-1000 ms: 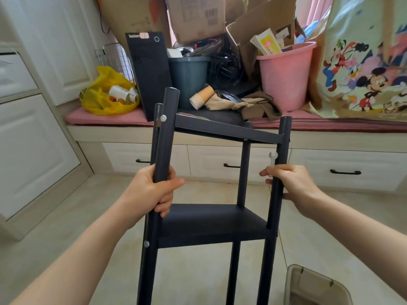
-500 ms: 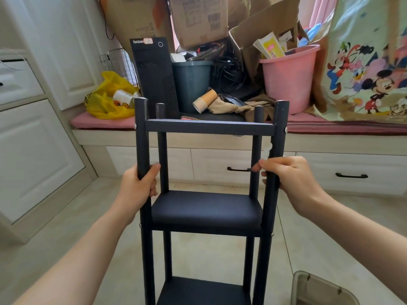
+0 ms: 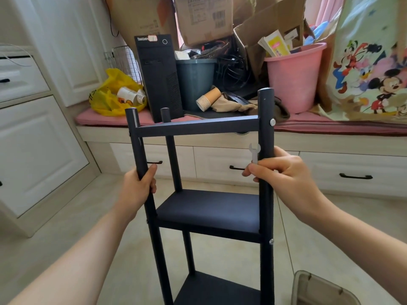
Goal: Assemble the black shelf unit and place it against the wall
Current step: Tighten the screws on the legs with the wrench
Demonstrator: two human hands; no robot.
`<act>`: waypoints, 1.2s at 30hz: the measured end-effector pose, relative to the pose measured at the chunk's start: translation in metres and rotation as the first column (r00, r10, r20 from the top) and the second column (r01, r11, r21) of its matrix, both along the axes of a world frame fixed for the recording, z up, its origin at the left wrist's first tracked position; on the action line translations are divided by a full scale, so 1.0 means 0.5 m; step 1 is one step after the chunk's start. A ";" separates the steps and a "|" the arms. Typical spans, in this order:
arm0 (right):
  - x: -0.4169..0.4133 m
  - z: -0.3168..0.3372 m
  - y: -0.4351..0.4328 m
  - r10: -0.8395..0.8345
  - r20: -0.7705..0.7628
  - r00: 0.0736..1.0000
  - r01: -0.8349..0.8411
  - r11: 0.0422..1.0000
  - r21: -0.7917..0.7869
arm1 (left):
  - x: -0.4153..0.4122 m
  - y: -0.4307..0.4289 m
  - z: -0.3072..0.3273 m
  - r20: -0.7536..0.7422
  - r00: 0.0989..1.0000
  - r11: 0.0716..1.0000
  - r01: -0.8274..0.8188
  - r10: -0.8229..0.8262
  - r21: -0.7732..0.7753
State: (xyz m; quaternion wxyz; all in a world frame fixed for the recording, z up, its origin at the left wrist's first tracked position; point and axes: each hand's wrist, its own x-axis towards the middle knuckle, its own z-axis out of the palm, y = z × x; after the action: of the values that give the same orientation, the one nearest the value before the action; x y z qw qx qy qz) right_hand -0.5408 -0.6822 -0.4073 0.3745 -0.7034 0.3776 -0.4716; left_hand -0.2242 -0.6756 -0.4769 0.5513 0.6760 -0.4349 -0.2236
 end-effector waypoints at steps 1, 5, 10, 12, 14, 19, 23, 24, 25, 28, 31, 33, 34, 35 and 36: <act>0.001 0.000 0.002 0.004 -0.009 1.000 -0.004 1.000 -0.006 | 0.000 0.000 -0.002 0.004 1.000 1.000 -0.004 0.004 0.011; 0.001 0.001 0.008 0.014 -0.024 1.000 -0.014 1.000 -0.021 | 0.000 0.002 -0.003 0.004 1.000 0.999 -0.007 0.007 0.034; 0.005 0.006 0.013 0.051 -0.031 0.998 -0.051 0.999 -0.013 | -0.003 -0.004 0.003 0.161 0.983 0.993 -0.102 0.091 0.065; 0.005 0.011 0.014 0.065 -0.040 0.997 -0.065 0.998 -0.013 | -0.005 -0.006 0.002 0.278 0.955 0.982 -0.144 0.105 0.122; 0.004 0.016 0.015 0.091 -0.050 0.995 -0.092 0.996 -0.006 | -0.013 -0.004 0.002 0.347 0.935 0.972 -0.148 0.076 0.185; 0.010 0.024 0.024 0.207 -0.077 0.975 -0.207 0.978 0.010 | -0.077 0.018 0.021 0.396 0.918 0.929 -0.152 0.006 0.339; 0.024 0.032 0.032 0.292 -0.075 0.953 -0.291 0.956 0.031 | -0.167 0.061 0.071 0.045 0.969 0.892 0.206 -0.244 0.402; 0.027 0.034 0.032 0.306 -0.062 0.950 -0.305 0.952 0.028 | -0.186 0.076 0.080 -0.150 0.924 0.850 0.383 -0.353 0.362; 0.030 0.035 0.032 0.317 -0.047 0.947 -0.316 0.948 0.026 | -0.203 0.088 0.087 -0.279 0.841 0.779 0.537 -0.463 0.324; 0.036 0.039 0.030 0.335 -0.022 0.942 -0.333 0.942 0.048 | -0.241 0.115 0.087 -0.386 0.649 0.602 0.758 -0.655 0.252; 0.040 0.041 0.029 0.344 0.011 0.939 -0.344 0.936 0.079 | -0.277 0.115 0.068 -0.367 0.713 0.699 0.687 -0.598 0.197; 0.044 0.040 0.029 0.343 0.029 0.939 -0.344 0.935 0.086 | -0.297 0.114 0.053 -0.295 0.810 0.811 0.565 -0.507 0.156; 0.047 0.039 0.029 0.339 0.039 0.940 -0.341 0.936 0.086 | -0.304 0.115 0.047 -0.273 0.835 0.844 0.522 -0.478 0.120; 0.050 0.038 0.030 0.331 0.048 0.942 -0.334 0.939 0.082 | -0.309 0.115 0.041 -0.263 0.846 0.862 0.499 -0.464 0.084; 0.052 0.037 0.030 0.321 0.054 0.946 -0.324 0.943 0.074 | -0.312 0.115 0.037 -0.253 0.850 0.870 0.490 -0.462 0.057</act>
State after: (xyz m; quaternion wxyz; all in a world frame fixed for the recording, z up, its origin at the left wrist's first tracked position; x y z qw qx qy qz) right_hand -0.5146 -0.6669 -0.3888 0.4828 -0.7299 0.2685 -0.4026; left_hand -0.3803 -0.6181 -0.4583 0.4839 0.5479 -0.5077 -0.4559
